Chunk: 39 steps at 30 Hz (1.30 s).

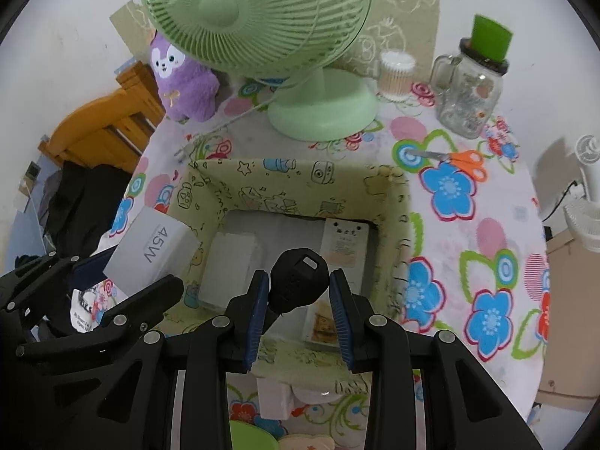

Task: Organize rigid objects
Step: 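Carry the white square charger and black object over the yellow box with both tools, then lower both held items into the yellow box and open both tools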

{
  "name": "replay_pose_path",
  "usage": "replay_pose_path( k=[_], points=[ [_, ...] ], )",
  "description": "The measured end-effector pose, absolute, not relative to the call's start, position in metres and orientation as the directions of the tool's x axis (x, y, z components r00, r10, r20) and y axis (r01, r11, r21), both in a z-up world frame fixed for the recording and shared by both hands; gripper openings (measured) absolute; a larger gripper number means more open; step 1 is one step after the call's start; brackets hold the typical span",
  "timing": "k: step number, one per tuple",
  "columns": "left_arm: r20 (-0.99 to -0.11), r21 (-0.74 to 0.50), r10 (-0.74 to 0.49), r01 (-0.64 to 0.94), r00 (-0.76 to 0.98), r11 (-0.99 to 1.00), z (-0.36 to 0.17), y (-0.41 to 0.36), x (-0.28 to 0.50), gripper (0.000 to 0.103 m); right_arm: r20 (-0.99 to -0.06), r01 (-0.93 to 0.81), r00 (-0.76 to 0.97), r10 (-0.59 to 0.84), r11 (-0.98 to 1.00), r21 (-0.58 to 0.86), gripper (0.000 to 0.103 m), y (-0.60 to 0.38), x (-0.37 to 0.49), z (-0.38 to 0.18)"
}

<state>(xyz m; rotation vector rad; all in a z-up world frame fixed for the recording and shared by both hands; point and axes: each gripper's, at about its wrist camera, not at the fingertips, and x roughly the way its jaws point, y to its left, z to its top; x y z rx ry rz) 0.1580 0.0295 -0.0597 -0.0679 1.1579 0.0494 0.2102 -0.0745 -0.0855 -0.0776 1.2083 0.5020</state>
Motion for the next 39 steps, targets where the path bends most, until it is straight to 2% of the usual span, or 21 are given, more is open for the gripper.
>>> replay_pose_path(
  k=[8,9,11,14,20,29,39],
  points=[
    [-0.930,-0.041,-0.013,-0.068,0.367,0.997,-0.070,0.038,0.161,0.049,-0.924,-0.455,0.196,0.327,0.865,0.210,0.039,-0.059,0.215,-0.105],
    [-0.931,-0.047,-0.019,-0.068,0.365,0.997,-0.072,0.039,0.162,0.049,-0.927,-0.456,0.203,0.315,0.868,0.195,0.042,-0.059,0.215,-0.106],
    [-0.931,-0.054,-0.026,-0.066,0.364,0.996,-0.073,0.039,0.164,0.049,-0.929,-0.455,0.218,0.297,0.874,0.173,0.058,-0.063,0.218,-0.106],
    [-0.932,-0.054,-0.030,-0.056,0.360,0.997,-0.075,0.038,0.168,0.049,-0.921,-0.441,0.247,0.300,0.881,0.169,0.067,-0.072,0.221,-0.100],
    [-0.934,-0.061,-0.051,-0.016,0.354,0.998,-0.081,0.026,0.181,0.049,-0.903,-0.396,0.334,0.270,0.910,0.126,0.067,-0.090,0.221,-0.084],
    [-0.942,-0.071,-0.087,0.059,0.324,0.996,-0.103,-0.006,0.199,0.049,-0.917,-0.303,0.333,0.218,0.946,0.115,0.067,-0.115,0.228,-0.091],
    [-0.949,-0.067,-0.081,0.057,0.304,0.996,-0.125,-0.018,0.219,0.049,-0.934,-0.244,0.300,0.195,0.962,0.123,0.068,-0.127,0.237,-0.108]
  ],
)
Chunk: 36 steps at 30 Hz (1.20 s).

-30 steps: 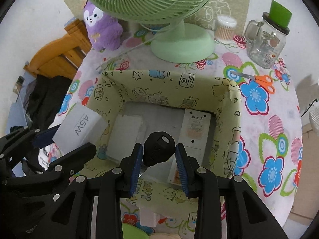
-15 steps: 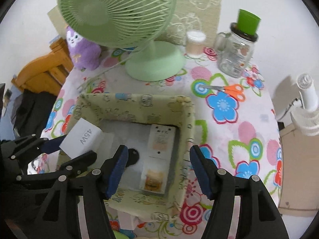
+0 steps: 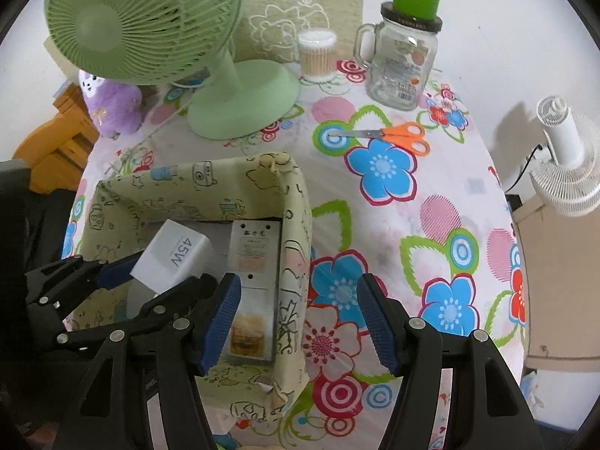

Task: Organize rigid objects
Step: 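Lower both held items into the yellow box and open both tools, then withdraw both open tools from the yellow box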

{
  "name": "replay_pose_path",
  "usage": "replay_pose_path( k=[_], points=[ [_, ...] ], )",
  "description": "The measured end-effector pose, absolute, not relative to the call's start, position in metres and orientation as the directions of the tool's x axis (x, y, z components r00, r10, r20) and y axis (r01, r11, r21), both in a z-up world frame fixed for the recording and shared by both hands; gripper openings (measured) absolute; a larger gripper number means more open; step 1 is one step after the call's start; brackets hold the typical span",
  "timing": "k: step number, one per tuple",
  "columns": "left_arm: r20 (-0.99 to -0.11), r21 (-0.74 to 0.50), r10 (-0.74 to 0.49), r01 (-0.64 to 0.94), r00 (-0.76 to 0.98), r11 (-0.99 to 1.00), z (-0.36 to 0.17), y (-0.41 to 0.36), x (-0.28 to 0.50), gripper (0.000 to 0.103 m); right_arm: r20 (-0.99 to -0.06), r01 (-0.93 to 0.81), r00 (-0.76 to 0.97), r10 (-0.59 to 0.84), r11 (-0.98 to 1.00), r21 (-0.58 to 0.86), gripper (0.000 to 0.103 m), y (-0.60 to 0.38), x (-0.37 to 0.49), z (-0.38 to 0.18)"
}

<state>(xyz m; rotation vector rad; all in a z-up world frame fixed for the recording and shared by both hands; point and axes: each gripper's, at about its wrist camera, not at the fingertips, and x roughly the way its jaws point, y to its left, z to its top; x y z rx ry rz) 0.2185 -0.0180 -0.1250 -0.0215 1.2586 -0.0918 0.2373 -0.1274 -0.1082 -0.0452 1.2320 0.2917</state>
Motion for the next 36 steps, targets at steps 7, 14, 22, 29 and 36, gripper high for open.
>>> replay_pose_path(
  k=[7,14,22,29,36],
  points=[
    [-0.942,-0.028,-0.039,0.038,0.333,0.999,-0.127,-0.018,0.222,0.067,-0.935,-0.234,0.287,0.207,0.962,0.141,0.068,-0.130,0.241,-0.113],
    [-0.934,-0.006,-0.025,0.054,0.355,0.999,-0.112,-0.015,0.210,0.082,-0.935,-0.225,0.289,0.208,0.964,0.145,0.069,-0.130,0.238,-0.110],
    [-0.924,0.002,-0.019,0.053,0.381,0.999,-0.092,-0.007,0.184,0.089,-0.930,-0.232,0.301,0.209,0.962,0.141,0.070,-0.127,0.220,-0.098],
    [-0.922,-0.013,-0.026,0.036,0.385,0.999,-0.082,0.000,0.162,0.092,-0.925,-0.244,0.312,0.218,0.959,0.143,0.074,-0.124,0.200,-0.089],
    [-0.920,-0.017,-0.023,0.020,0.392,1.000,-0.075,0.006,0.141,0.095,-0.920,-0.259,0.323,0.224,0.955,0.141,0.077,-0.121,0.181,-0.082]
  ],
)
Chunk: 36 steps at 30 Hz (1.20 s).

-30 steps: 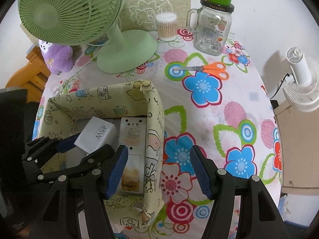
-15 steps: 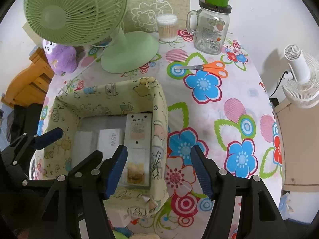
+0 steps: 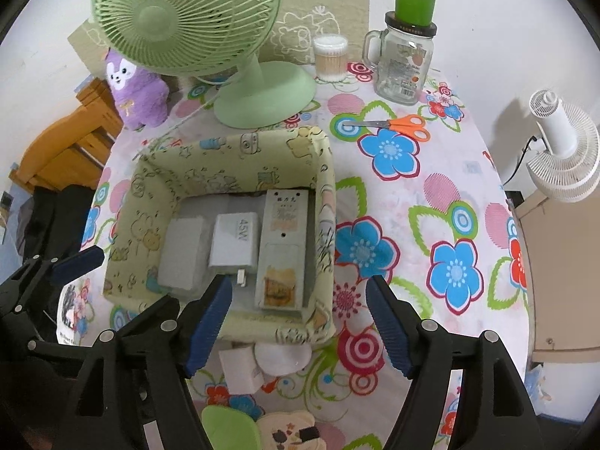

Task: Organize rigid objects
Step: 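Withdraw both open tools from the yellow box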

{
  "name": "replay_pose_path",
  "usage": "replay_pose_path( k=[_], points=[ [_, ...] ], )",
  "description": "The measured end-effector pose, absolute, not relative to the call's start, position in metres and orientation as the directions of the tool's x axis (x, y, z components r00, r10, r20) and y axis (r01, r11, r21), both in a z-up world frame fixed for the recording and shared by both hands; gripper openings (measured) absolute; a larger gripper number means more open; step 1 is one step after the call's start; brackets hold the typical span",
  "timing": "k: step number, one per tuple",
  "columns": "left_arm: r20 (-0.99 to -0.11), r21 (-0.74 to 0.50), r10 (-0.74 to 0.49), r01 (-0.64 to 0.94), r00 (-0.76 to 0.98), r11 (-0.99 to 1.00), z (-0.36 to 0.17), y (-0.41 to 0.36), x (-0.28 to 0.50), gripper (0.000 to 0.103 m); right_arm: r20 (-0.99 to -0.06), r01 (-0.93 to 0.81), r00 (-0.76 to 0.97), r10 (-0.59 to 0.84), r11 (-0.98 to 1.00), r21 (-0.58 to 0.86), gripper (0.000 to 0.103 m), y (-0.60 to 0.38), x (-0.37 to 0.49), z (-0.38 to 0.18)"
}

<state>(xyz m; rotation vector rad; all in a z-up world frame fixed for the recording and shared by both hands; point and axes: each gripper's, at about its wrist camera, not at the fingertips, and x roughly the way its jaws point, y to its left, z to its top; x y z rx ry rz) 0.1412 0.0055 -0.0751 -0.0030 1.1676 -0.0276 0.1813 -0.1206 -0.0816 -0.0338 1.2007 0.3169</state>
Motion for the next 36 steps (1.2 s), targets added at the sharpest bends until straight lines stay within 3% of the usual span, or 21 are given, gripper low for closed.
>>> replay_pose_path(
  k=[27,32,36],
  points=[
    [-0.899,-0.047,-0.052,0.023,0.435,0.999,-0.046,0.006,0.086,0.096,-0.879,-0.306,0.407,0.249,0.944,0.126,0.083,-0.115,0.122,-0.046],
    [-0.893,-0.054,-0.064,0.035,0.445,0.998,-0.043,0.007,0.079,0.096,-0.872,-0.300,0.416,0.256,0.944,0.134,0.093,-0.115,0.113,-0.040],
    [-0.891,-0.063,-0.074,0.041,0.448,0.997,-0.042,0.009,0.073,0.096,-0.871,-0.294,0.423,0.250,0.947,0.129,0.095,-0.115,0.105,-0.037]
  ],
)
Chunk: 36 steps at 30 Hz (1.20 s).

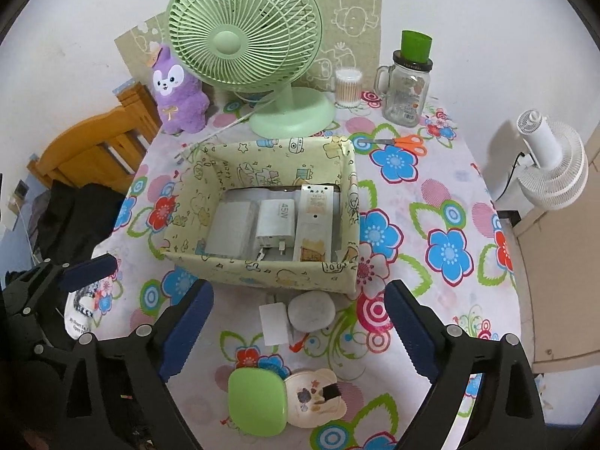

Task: Organize rigid objects
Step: 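Withdraw both open tools from the yellow box, then move the left tool to the white cube charger while the right tool approaches the white round case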

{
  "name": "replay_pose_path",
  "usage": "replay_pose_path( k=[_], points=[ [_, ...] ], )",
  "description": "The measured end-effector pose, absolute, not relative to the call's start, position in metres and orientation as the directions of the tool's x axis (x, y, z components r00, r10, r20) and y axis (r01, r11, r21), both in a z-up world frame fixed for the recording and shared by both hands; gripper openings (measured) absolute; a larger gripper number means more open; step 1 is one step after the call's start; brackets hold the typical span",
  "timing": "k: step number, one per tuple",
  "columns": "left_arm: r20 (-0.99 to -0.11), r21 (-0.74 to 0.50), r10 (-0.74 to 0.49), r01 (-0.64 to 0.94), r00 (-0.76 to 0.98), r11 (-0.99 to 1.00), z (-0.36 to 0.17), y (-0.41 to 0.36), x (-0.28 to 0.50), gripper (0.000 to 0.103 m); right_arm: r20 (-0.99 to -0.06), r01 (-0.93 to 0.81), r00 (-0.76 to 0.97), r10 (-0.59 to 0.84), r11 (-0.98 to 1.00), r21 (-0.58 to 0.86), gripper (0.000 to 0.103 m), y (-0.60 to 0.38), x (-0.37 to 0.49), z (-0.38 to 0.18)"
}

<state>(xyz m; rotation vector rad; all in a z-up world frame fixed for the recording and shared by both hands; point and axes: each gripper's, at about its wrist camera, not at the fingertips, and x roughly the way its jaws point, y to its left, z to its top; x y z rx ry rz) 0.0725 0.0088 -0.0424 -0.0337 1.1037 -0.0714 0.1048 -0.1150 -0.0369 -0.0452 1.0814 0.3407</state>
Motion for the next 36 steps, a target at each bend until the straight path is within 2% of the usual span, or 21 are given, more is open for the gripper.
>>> replay_pose_path(
  k=[19,36],
  points=[
    [-0.891,-0.076,-0.104,0.081,0.442,0.994,-0.052,0.003,0.040,0.099,-0.883,-0.241,0.422,0.206,0.964,0.110,0.095,-0.122,0.066,-0.044],
    [-0.914,-0.097,-0.073,-0.039,0.399,0.995,-0.071,-0.005,0.031,0.101,-0.874,-0.287,0.399,0.276,0.943,0.166,0.095,-0.143,0.063,-0.061]
  ],
)
